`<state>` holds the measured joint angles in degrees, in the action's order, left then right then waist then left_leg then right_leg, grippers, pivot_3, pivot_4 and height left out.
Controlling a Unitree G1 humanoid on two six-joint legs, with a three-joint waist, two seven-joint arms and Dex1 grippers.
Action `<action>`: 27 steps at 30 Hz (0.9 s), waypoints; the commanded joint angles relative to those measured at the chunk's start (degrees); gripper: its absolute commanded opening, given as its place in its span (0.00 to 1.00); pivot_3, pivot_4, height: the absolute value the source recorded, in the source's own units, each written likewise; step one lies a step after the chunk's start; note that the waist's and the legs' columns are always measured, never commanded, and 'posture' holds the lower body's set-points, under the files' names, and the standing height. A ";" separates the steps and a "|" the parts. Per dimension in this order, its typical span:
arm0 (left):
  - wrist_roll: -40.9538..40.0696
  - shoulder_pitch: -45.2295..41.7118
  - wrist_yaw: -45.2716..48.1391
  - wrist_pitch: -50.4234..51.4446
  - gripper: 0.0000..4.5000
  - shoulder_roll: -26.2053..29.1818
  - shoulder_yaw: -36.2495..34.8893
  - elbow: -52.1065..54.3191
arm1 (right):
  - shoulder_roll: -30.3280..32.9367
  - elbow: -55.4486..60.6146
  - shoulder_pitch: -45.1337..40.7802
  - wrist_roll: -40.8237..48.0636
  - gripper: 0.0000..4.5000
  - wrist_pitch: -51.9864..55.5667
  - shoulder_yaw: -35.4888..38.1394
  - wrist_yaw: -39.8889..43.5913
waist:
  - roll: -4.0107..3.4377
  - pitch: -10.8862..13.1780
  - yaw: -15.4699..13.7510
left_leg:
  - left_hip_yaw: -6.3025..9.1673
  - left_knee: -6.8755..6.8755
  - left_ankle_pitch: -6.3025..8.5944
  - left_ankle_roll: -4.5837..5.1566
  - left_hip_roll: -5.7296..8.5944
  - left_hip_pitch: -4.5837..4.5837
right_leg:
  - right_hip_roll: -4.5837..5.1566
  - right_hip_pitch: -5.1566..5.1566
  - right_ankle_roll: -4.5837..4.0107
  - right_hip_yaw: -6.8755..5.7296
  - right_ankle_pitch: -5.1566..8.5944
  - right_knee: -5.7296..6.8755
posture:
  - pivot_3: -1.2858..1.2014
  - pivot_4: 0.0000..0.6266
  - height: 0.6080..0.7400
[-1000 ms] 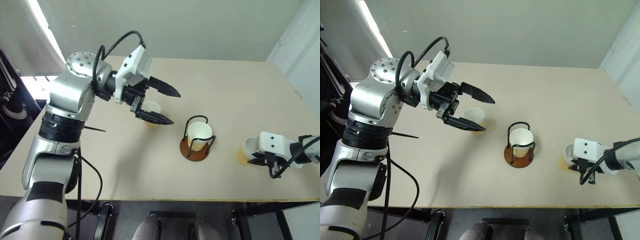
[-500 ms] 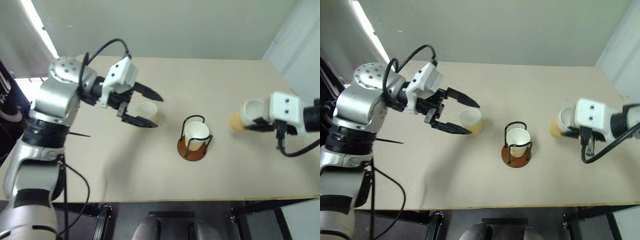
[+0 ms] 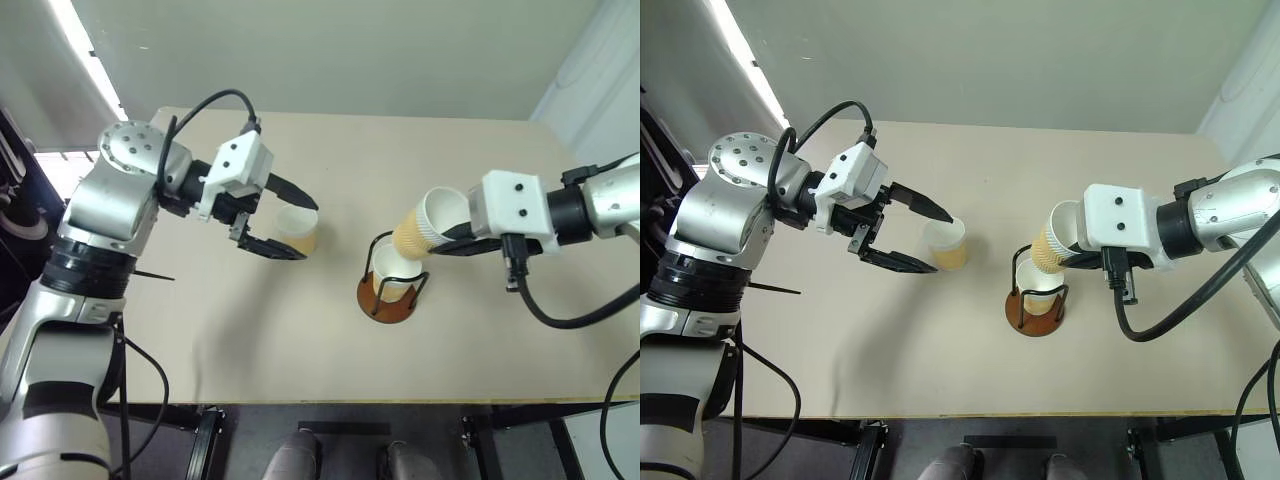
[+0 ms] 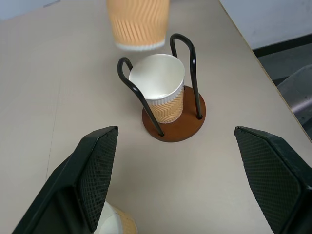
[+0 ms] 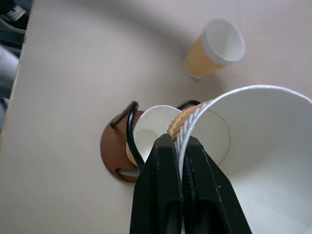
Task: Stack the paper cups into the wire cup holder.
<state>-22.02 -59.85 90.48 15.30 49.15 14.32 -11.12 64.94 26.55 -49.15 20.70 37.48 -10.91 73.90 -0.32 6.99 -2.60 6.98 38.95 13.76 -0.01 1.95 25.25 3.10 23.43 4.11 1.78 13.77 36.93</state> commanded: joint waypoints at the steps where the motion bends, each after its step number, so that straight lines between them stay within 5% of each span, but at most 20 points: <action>1: 0.07 -0.08 1.78 -0.16 0.91 0.25 -2.20 1.39 | -0.44 -0.48 -1.63 -2.07 0.00 -1.74 -0.60 0.65 | 0.00 0.00 0.01 | 0.00 0.00 0.00 0.00 0.00 0.00 | 0.00 0.00 0.00 0.00 0.00 0.00 | 0.52 0.24 1.00; 19: 0.00 0.16 1.05 0.47 0.91 -0.56 -2.30 2.18 | -3.20 0.27 0.50 -4.42 0.00 -2.88 -2.65 2.42 | 0.00 0.00 0.05 | -0.01 -0.02 0.01 -0.02 0.00 0.01 | 0.00 0.02 -0.04 0.00 0.00 0.01 | 0.52 0.24 1.00; 23: -0.06 0.25 0.94 0.66 0.91 -0.57 -2.41 2.43 | -3.70 0.49 0.50 -4.08 0.18 -2.35 -2.39 2.30 | 0.00 0.00 0.04 | -0.01 -0.02 0.01 -0.02 0.00 0.01 | 0.00 0.02 -0.04 0.00 0.00 0.01 | 0.52 0.24 1.00; 27: 0.03 0.24 0.84 0.73 0.91 -0.72 -2.42 2.37 | -4.68 0.54 0.10 -3.56 0.51 -1.41 -1.97 1.67 | 0.00 0.00 0.06 | -0.01 -0.02 0.01 -0.03 0.00 0.00 | 0.00 0.02 -0.04 0.00 0.00 0.01 | 0.52 0.24 1.00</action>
<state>-22.02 -59.47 90.44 16.09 48.34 14.25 -10.12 60.44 25.72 -48.25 16.69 35.69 -14.40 76.19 -0.32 6.99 -2.54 6.97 38.93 13.77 -0.03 1.94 25.26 3.10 23.45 4.07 1.78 13.77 36.94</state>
